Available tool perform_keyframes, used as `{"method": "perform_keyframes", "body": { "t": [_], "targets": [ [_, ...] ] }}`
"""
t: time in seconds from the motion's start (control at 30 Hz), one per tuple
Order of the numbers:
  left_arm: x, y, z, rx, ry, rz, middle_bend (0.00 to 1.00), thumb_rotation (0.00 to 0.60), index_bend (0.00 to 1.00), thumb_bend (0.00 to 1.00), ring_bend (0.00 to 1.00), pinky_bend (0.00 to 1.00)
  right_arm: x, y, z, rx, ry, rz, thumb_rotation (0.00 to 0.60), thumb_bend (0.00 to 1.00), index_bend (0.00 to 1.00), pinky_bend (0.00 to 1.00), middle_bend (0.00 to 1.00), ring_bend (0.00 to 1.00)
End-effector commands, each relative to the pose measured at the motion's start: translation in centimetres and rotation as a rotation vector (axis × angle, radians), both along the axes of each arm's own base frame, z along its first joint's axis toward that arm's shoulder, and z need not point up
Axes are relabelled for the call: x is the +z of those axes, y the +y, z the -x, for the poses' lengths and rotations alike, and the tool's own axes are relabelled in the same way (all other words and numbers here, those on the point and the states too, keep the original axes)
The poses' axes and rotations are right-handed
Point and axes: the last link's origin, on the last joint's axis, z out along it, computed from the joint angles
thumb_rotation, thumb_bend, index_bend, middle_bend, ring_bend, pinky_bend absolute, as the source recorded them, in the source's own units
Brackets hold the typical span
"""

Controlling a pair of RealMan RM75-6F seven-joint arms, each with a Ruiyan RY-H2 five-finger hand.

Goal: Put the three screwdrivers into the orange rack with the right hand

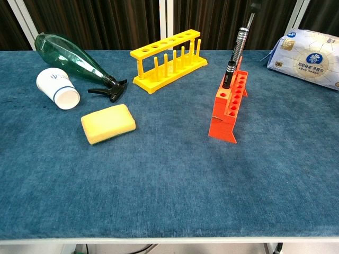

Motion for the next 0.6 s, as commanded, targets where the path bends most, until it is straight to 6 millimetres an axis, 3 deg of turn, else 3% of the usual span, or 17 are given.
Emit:
{"method": "perform_keyframes", "body": {
  "t": [0.03,0.6],
  "targets": [
    [0.0,0.0,0.0,0.0,0.0,0.001,0.03,0.6,0.12,0.03,0.03,0.2,-0.1,0.0,0.0,0.0,-0.003,-0.001,0.6,0.5,0.73,0.0,0.2,0.0],
    [0.1,0.1,-0.2,-0.002,0.004,-0.002,0.03,0.6,0.12,0.04,0.03,0.2,-1.1,-0.3,0.9,-0.015,-0.003,-0.027,0.6,0.5,0.73,0.0,0.2,0.0]
  ]
}}
